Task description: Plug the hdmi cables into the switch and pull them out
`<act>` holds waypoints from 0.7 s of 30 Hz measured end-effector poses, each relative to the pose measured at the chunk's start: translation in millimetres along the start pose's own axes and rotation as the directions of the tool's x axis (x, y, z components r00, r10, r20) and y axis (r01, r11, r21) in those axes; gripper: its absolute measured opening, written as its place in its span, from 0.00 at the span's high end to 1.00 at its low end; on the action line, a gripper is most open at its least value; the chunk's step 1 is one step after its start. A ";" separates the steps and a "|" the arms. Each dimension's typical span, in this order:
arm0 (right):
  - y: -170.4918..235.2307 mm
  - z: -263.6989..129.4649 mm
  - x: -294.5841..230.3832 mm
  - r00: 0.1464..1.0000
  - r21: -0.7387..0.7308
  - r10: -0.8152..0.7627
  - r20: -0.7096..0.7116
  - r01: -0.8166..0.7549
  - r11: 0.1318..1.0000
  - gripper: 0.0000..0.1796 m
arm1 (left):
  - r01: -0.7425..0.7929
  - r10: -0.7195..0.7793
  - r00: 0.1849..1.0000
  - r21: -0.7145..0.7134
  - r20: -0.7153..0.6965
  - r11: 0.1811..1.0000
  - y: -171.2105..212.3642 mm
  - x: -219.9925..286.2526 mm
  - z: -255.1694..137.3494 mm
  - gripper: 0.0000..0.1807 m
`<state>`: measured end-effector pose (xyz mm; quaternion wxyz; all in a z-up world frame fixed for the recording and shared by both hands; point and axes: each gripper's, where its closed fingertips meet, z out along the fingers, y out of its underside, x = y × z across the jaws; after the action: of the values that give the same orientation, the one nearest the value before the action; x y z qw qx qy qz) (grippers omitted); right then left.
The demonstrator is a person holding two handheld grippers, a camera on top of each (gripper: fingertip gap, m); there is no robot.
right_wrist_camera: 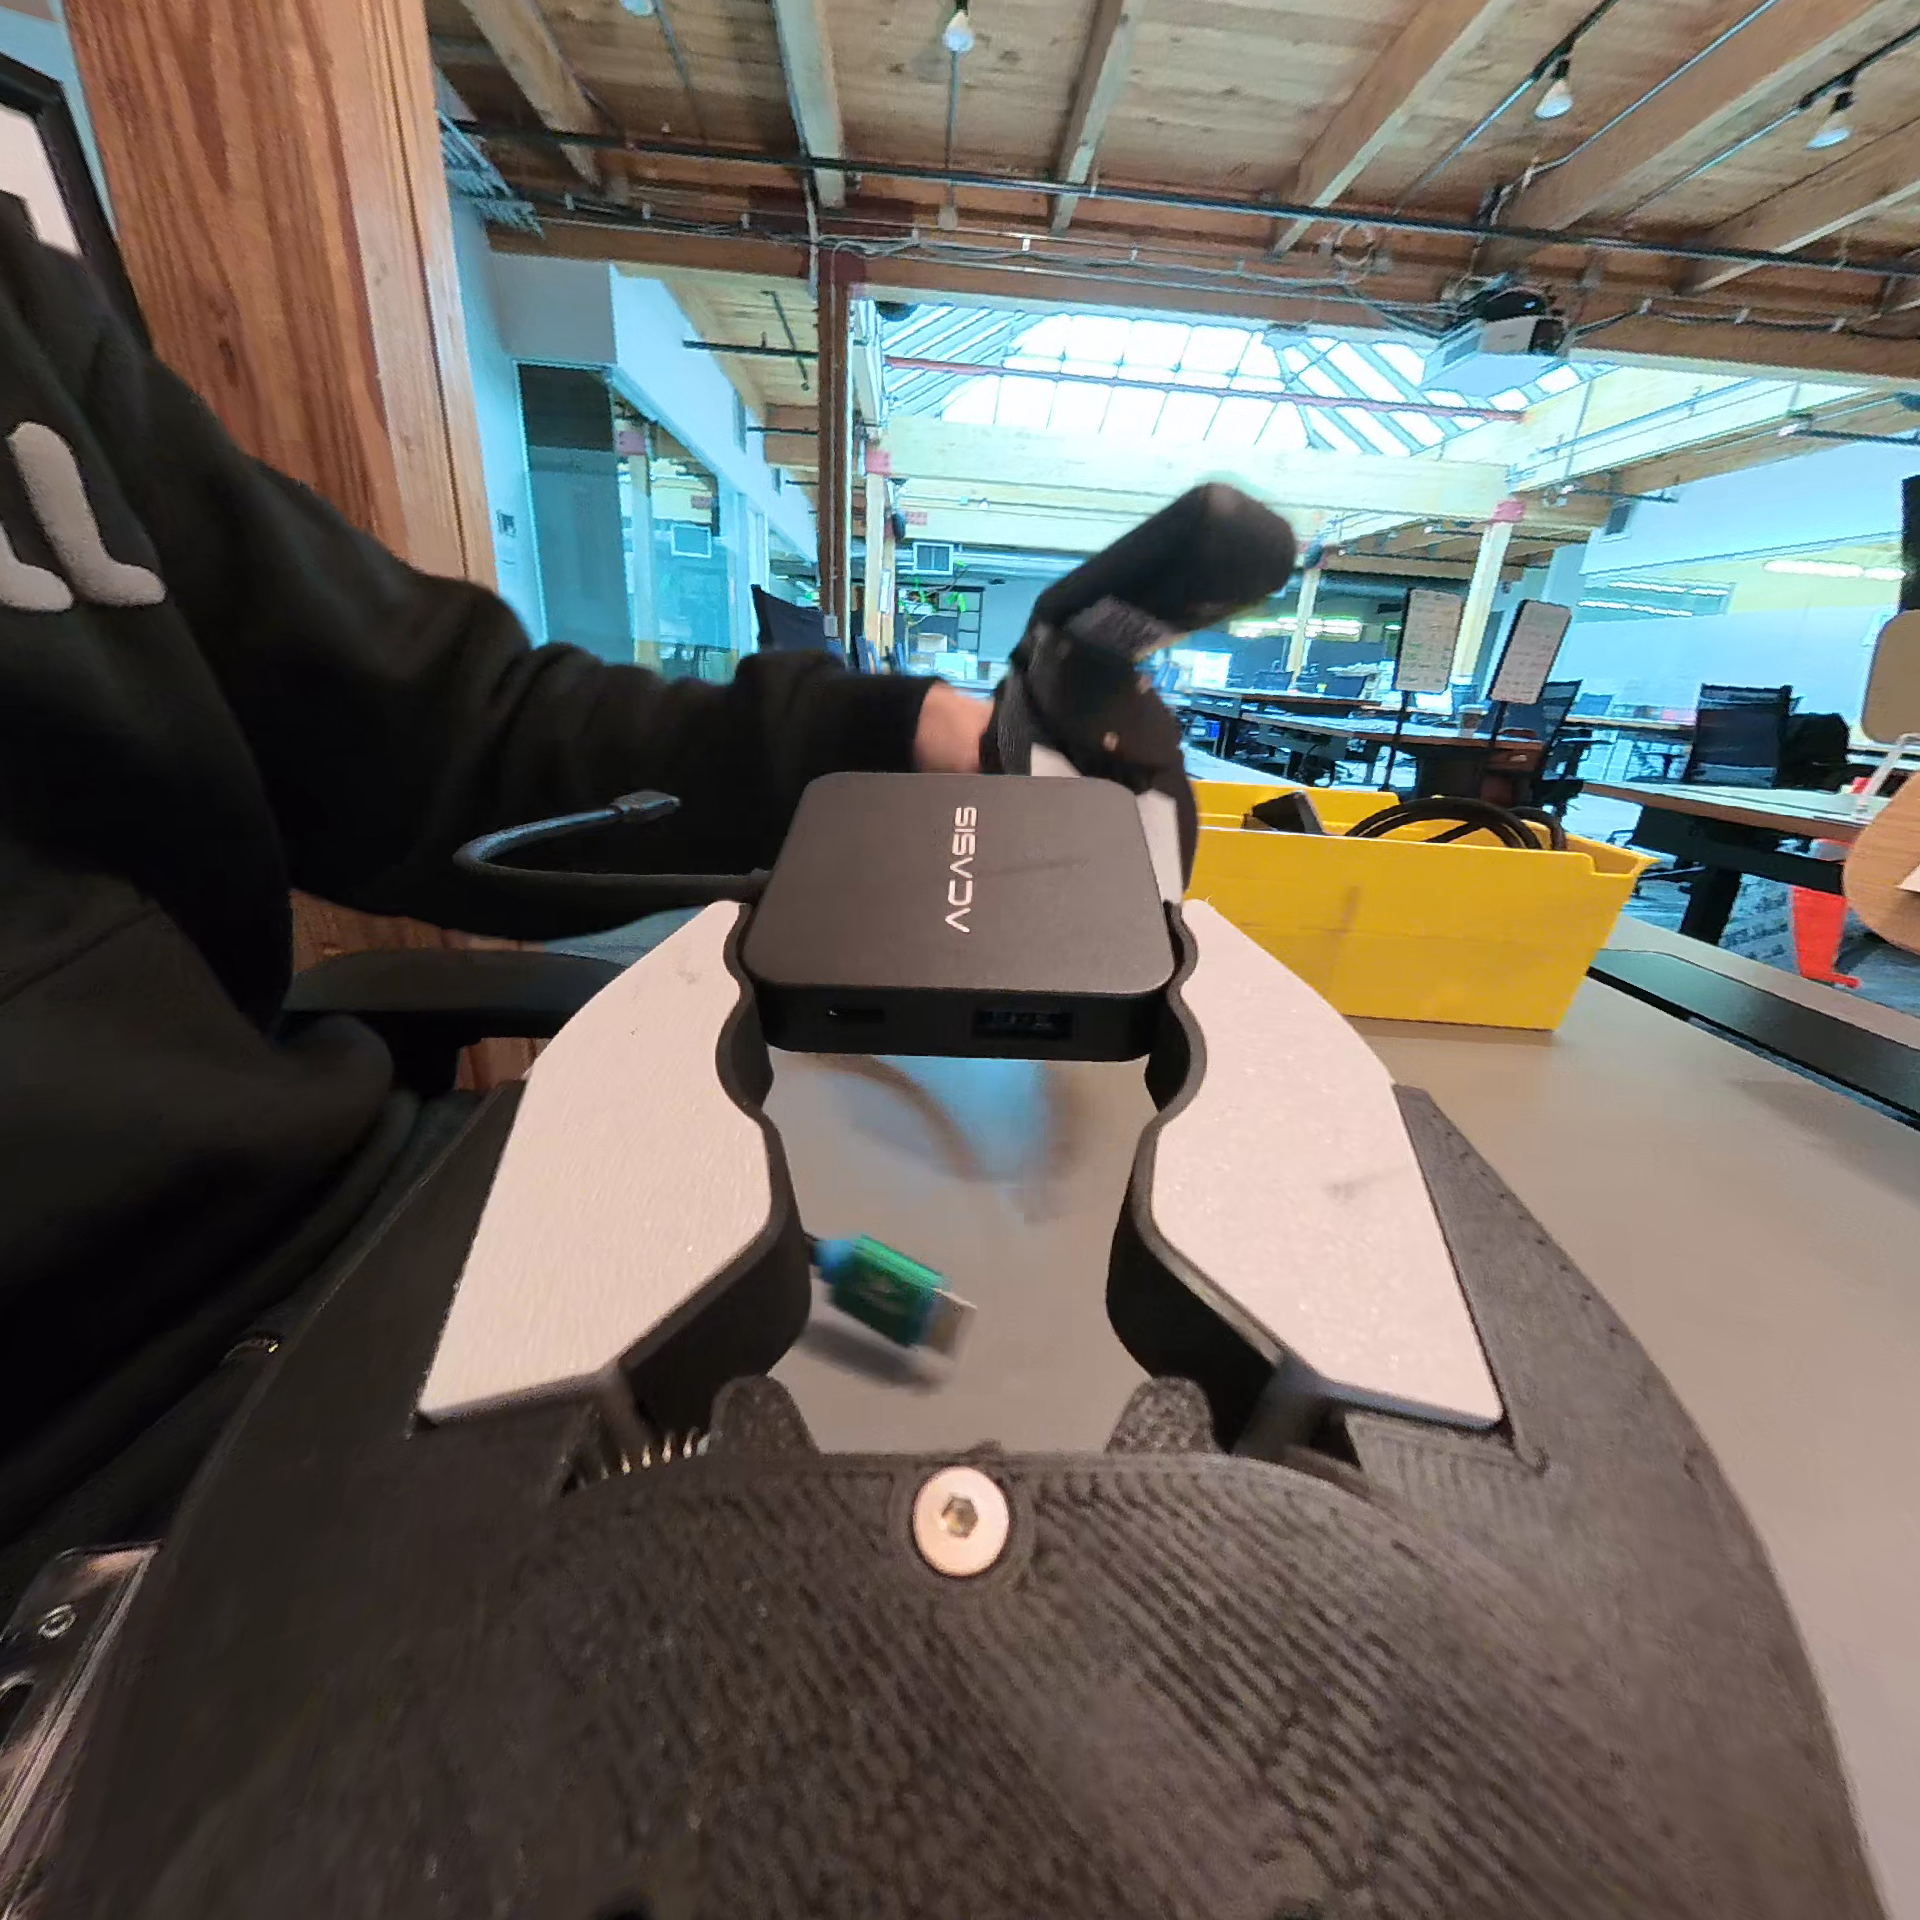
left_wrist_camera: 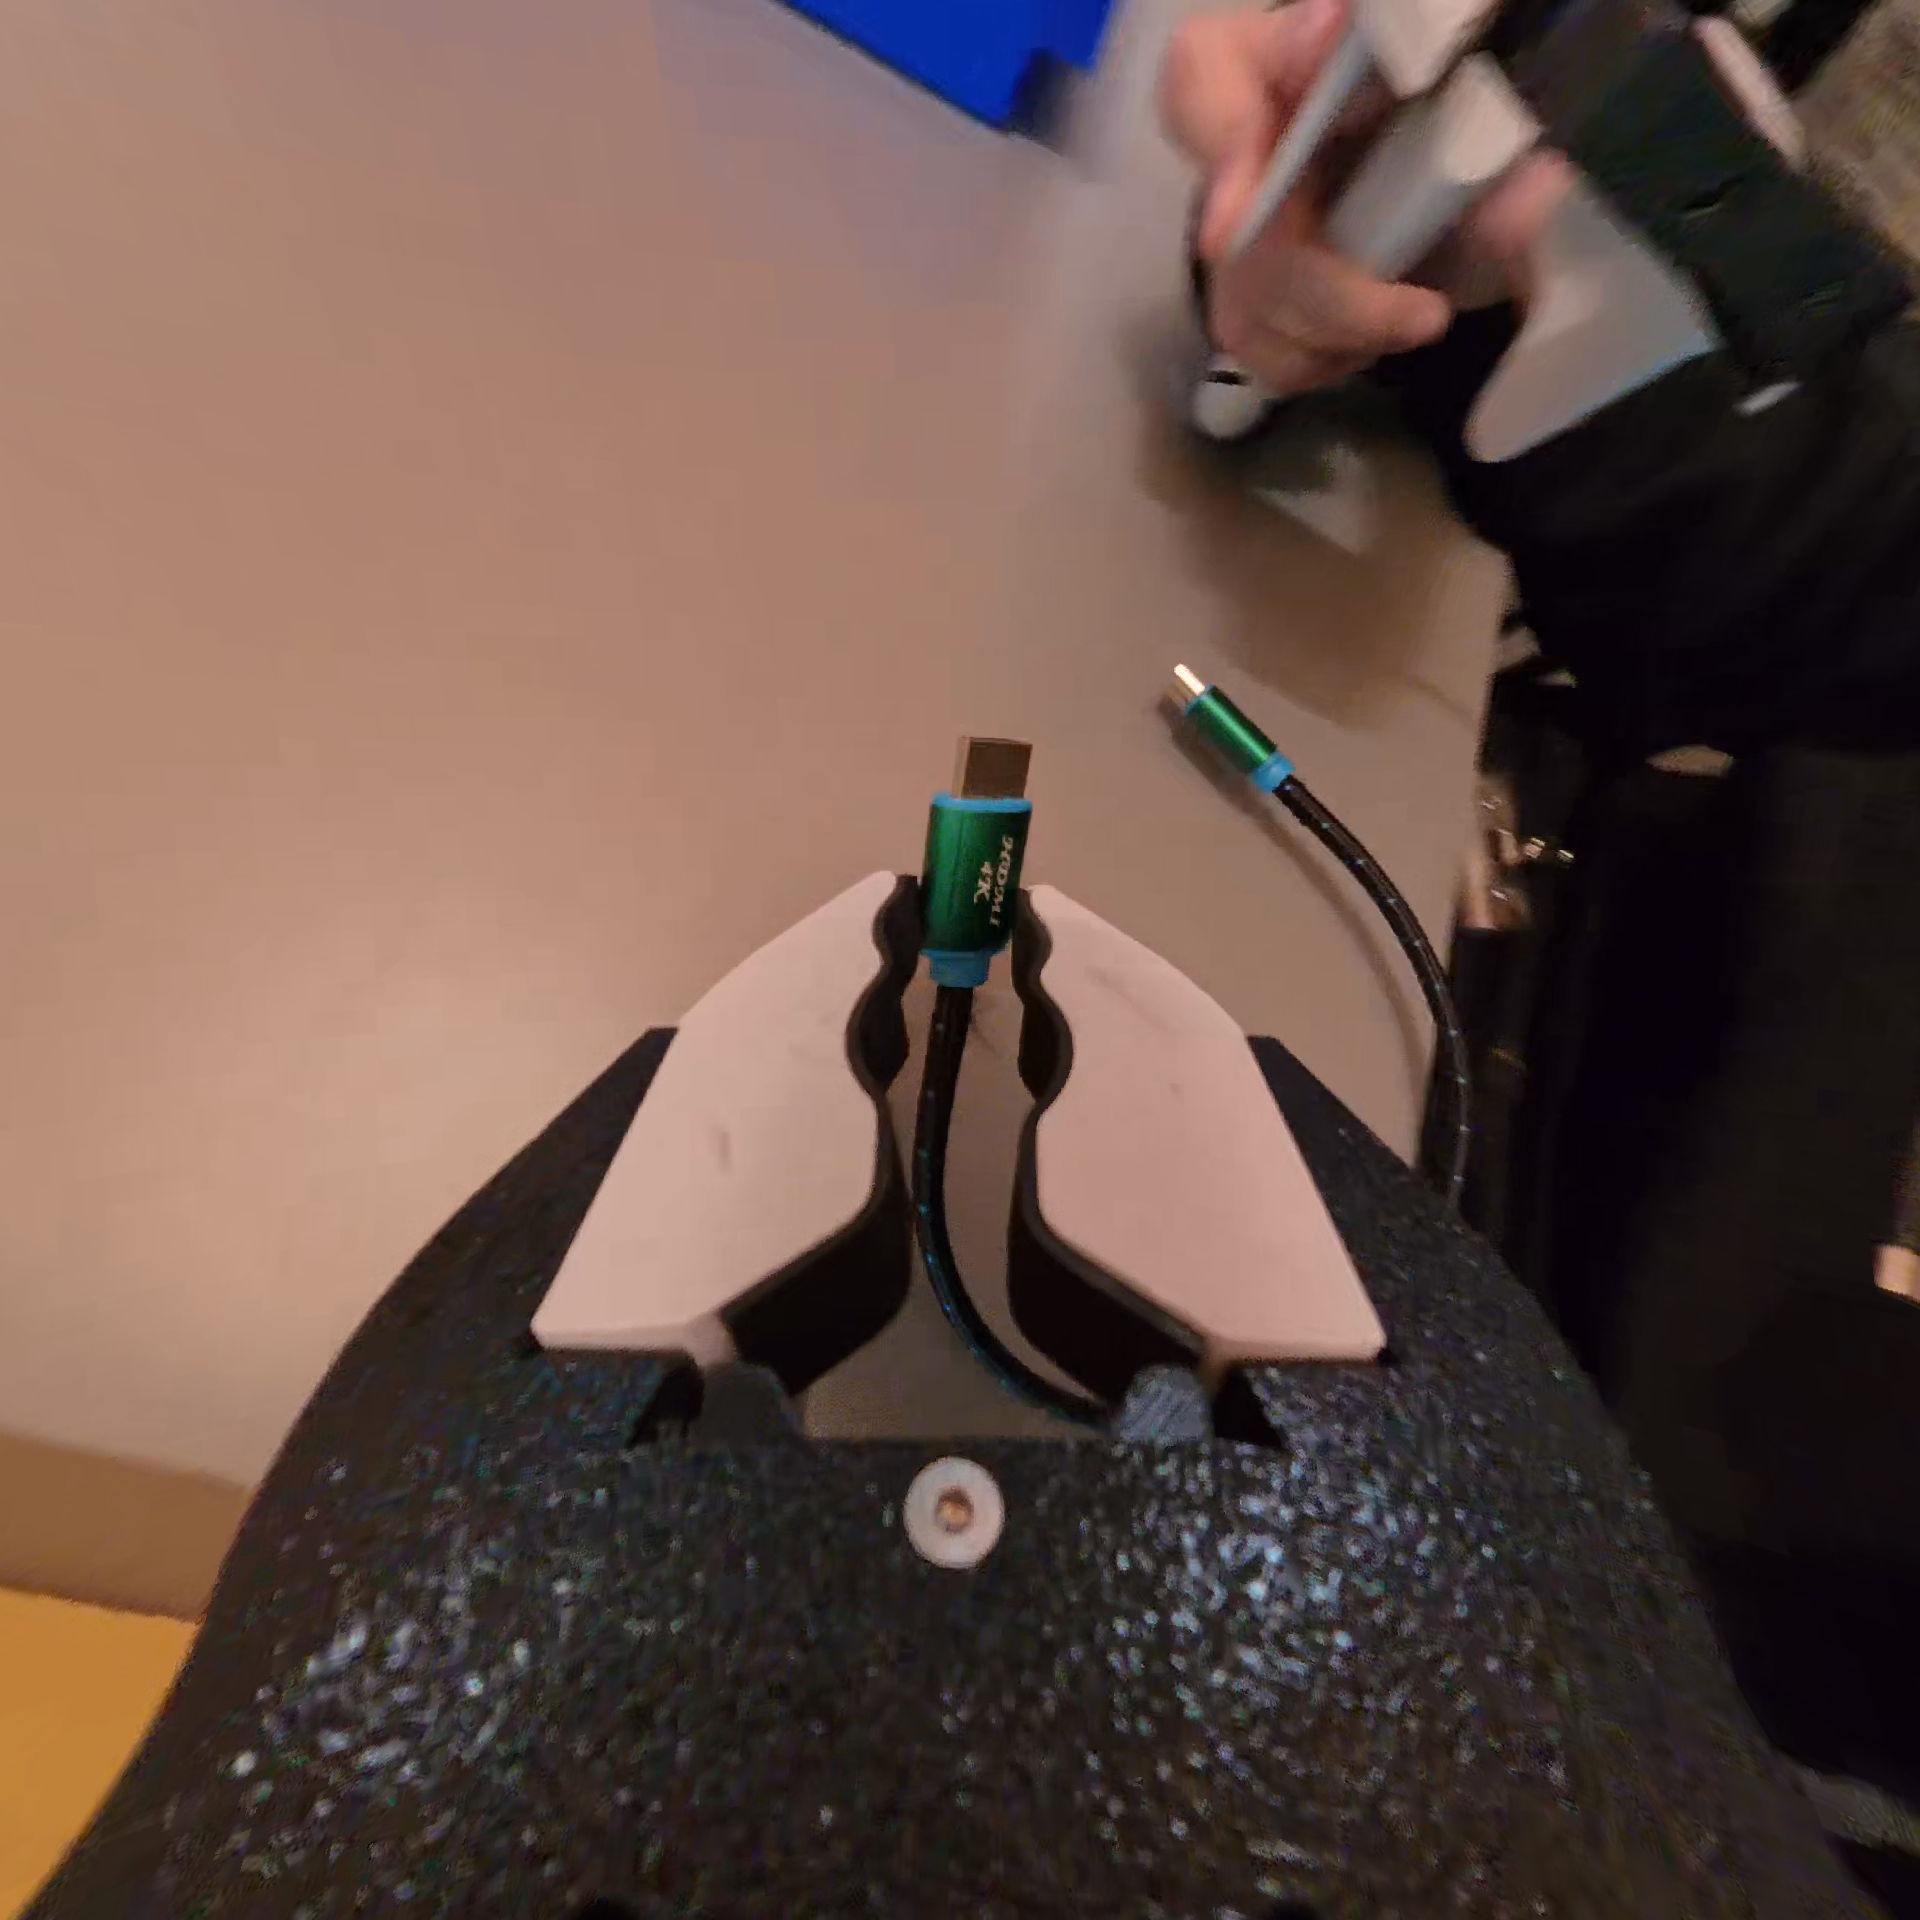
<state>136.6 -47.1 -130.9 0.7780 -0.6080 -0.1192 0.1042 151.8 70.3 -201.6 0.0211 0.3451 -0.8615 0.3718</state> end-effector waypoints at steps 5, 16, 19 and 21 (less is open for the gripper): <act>0.4 0.7 -0.6 1.000 -0.003 -0.009 0.004 0.009 1.000 0.60 | -0.148 0.144 0.988 -0.055 -0.060 0.988 -30.3 33.7 3.5 0.91; -3.2 -4.3 5.0 0.998 0.023 -0.031 -0.049 0.032 0.999 0.60 | -0.364 0.342 0.871 -0.003 0.353 0.931 -14.9 -22.4 61.8 0.91; -2.9 -3.9 4.7 0.998 0.020 -0.030 -0.047 0.031 0.999 0.60 | -0.400 0.371 0.838 -0.013 0.399 0.916 -4.9 -27.7 67.4 0.89; -3.2 -4.3 4.9 0.998 0.023 -0.029 -0.048 0.030 0.999 0.60 | -0.440 0.417 0.791 -0.057 0.448 0.896 -2.1 -31.9 64.9 0.84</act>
<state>142.7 -50.3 -128.4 0.7892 -0.5992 -0.1083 0.0797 191.7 45.2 -256.5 -0.2719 0.2175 -0.8887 0.2984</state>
